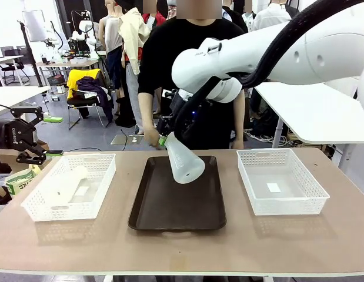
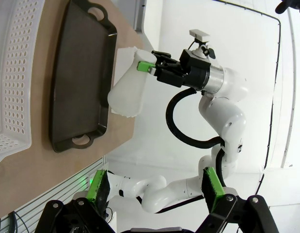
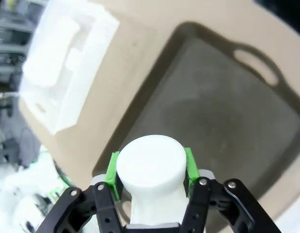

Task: Prepare the laboratory tools.
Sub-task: Place the picked Big flask upright in the Handle tray as instructed by the person.

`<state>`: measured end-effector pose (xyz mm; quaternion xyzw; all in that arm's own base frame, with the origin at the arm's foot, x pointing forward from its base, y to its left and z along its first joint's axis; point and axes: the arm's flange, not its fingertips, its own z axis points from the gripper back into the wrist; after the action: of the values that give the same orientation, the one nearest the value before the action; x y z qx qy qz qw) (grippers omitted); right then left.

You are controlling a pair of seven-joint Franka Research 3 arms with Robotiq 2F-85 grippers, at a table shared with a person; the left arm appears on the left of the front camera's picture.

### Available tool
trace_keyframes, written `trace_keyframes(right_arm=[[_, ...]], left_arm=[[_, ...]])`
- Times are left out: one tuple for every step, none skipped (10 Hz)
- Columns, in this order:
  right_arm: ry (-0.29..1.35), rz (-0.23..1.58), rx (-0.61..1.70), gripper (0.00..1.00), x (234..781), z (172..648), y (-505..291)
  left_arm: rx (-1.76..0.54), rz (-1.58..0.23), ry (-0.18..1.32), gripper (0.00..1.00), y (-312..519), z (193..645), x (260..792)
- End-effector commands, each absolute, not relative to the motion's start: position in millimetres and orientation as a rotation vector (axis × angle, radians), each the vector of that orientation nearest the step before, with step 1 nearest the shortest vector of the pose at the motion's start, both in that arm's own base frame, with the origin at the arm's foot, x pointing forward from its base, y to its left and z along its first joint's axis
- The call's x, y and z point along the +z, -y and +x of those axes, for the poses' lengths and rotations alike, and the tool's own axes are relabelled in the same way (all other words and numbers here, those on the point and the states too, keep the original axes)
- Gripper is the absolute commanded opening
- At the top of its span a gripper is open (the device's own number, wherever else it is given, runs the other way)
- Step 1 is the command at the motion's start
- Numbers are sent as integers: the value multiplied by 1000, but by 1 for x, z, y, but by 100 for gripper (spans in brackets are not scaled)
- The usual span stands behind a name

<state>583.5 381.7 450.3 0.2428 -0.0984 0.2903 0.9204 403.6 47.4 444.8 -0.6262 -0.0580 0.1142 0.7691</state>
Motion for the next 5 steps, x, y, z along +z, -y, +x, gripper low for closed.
trace_keyframes(right_arm=[[224,645,758,0,441,567,-350],[269,706,853,0,442,563,-343],[324,772,979,0,443,560,-336],[371,817,1065,0,443,557,-331],[417,866,1109,0,440,557,-325]], left_arm=[[252,-1370,117,100,-48,402,448],[252,-1370,117,100,-48,402,448],[252,-1370,117,100,-48,402,448],[252,-1370,117,100,-48,402,448],[252,-1370,117,100,-48,402,448]])
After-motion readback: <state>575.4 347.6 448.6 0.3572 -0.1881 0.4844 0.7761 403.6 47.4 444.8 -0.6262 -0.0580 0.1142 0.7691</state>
